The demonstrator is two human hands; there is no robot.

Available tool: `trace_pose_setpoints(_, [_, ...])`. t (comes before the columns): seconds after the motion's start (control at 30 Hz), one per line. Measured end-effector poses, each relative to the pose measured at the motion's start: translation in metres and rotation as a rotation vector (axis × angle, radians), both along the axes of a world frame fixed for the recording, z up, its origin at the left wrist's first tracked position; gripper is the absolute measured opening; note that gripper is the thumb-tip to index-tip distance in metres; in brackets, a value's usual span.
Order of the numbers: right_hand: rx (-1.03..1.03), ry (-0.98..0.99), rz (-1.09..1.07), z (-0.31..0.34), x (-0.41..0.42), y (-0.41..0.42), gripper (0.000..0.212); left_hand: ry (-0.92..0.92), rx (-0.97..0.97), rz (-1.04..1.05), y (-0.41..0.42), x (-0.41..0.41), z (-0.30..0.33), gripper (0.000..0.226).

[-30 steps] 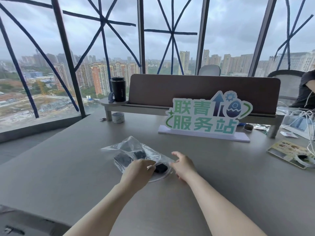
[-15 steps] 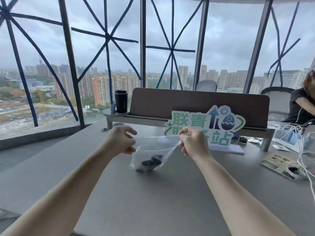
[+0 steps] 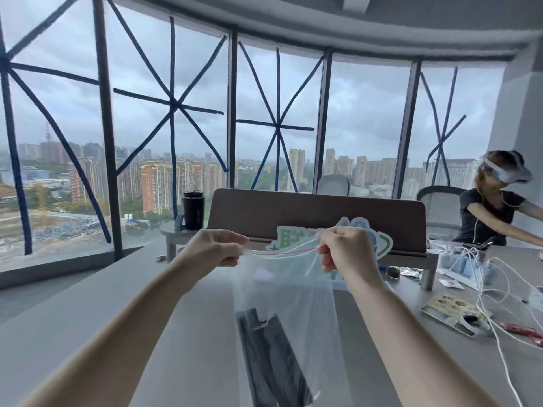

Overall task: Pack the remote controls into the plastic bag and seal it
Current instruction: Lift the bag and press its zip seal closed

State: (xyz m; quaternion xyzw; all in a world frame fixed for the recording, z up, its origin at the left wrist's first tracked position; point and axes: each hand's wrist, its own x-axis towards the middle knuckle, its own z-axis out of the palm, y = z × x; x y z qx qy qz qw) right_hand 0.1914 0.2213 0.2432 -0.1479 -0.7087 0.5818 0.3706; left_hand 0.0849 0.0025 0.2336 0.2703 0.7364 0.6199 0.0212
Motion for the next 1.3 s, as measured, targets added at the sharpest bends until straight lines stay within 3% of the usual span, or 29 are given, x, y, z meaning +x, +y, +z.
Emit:
trace_pose_setpoints(0.07, [0.008,-0.014,-0.011,-0.001,0.007,0.002,0.017,0.042,-0.056,-0.094,0.001,0.002,-0.011,0.026])
trace_pose_setpoints(0.2, [0.021,-0.024,-0.030,0.001,0.018,0.007,0.014,0.201,-0.143,0.142,0.010,-0.001,-0.027,0.021])
trace_pose_setpoints(0.3, [0.021,-0.019,-0.048,0.003,0.023,0.012,0.013,0.133,-0.151,0.159,0.016,-0.001,-0.034,0.005])
trace_pose_setpoints(0.4, [0.056,-0.030,-0.097,0.005,0.028,0.018,0.016,0.022,-0.079,0.123,0.021,0.003,-0.038,0.012])
trace_pose_setpoints(0.47, [0.202,-0.085,-0.212,0.007,0.030,0.025,0.022,0.019,-0.026,0.116,0.028,0.007,-0.036,0.011])
trace_pose_setpoints(0.6, [0.695,-0.259,-0.453,0.009,0.040,0.026,0.019,0.109,0.010,0.086,0.050,0.018,-0.030,0.007])
trace_pose_setpoints(0.63, [0.782,-0.223,-0.393,0.008,0.040,0.022,0.013,0.132,0.007,0.079,0.056,0.021,-0.028,0.008])
trace_pose_setpoints(0.73, [0.941,-0.230,-0.075,0.005,0.033,0.007,0.027,0.198,-0.011,0.074,0.072,0.026,-0.022,0.009])
trace_pose_setpoints(0.9, [0.875,-0.270,0.051,0.011,0.018,0.002,0.011,0.307,-0.059,0.060,0.085,0.031,-0.014,0.012])
trace_pose_setpoints(1.13, [0.745,-0.290,0.119,0.020,0.004,0.010,0.011,0.349,-0.039,0.050,0.086,0.030,-0.004,0.010])
trace_pose_setpoints(1.3, [0.767,-0.292,0.160,0.018,0.002,0.010,0.012,0.342,-0.075,0.016,0.087,0.030,-0.001,0.009])
